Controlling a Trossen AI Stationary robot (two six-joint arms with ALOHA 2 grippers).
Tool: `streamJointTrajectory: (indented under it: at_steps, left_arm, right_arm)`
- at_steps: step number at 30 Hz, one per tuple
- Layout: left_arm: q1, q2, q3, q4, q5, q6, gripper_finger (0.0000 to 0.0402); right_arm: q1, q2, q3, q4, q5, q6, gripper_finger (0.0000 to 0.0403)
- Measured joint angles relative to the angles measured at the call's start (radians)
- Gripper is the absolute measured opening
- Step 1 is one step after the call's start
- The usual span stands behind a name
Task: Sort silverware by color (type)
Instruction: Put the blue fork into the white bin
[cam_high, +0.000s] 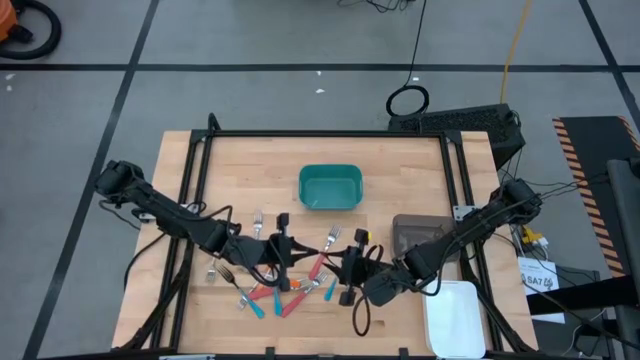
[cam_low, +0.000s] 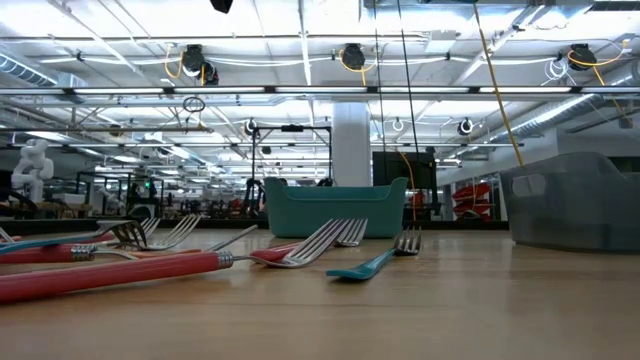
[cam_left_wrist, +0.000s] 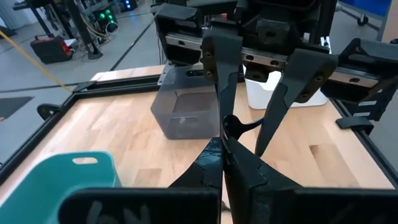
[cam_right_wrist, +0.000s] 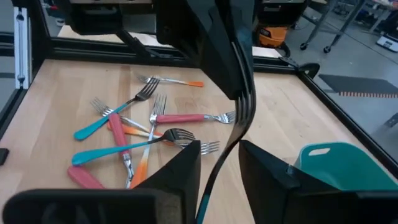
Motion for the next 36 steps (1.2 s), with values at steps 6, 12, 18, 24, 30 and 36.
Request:
streamJointTrajectory:
  at_steps: [6, 12, 18, 24, 30, 36]
  left_arm:
    - [-0.003, 0.0, 0.0, -0.019, 0.0, -0.043, 0.0003]
    - [-0.009, -0.001, 0.0, -0.055, 0.0, -0.061, 0.0003]
    - [-0.023, -0.001, 0.0, -0.058, 0.0, -0.065, 0.0003]
    - [-0.024, -0.001, 0.0, -0.087, -0.004, -0.132, 0.0003]
    - [-0.011, -0.001, 0.0, -0.107, -0.027, -0.167, 0.0003]
    - [0.03, -0.001, 0.0, -0.107, -0.064, -0.155, 0.0003]
  right_arm:
    - [0.03, 0.0, 0.0, -0.04, 0.029, 0.0, 0.0103]
    - [0.062, 0.005, 0.0, -0.068, 0.081, 0.009, 0.0103]
    - [0.069, 0.005, 0.0, -0.083, 0.085, 0.032, 0.0129]
    - [0.087, 0.017, 0.0, -0.087, 0.107, 0.022, 0.0198]
    - [0.135, 0.029, 0.0, -0.097, 0.212, -0.084, 0.0228]
    - [0.151, 0.038, 0.0, -0.086, 0.215, -0.092, 0.022]
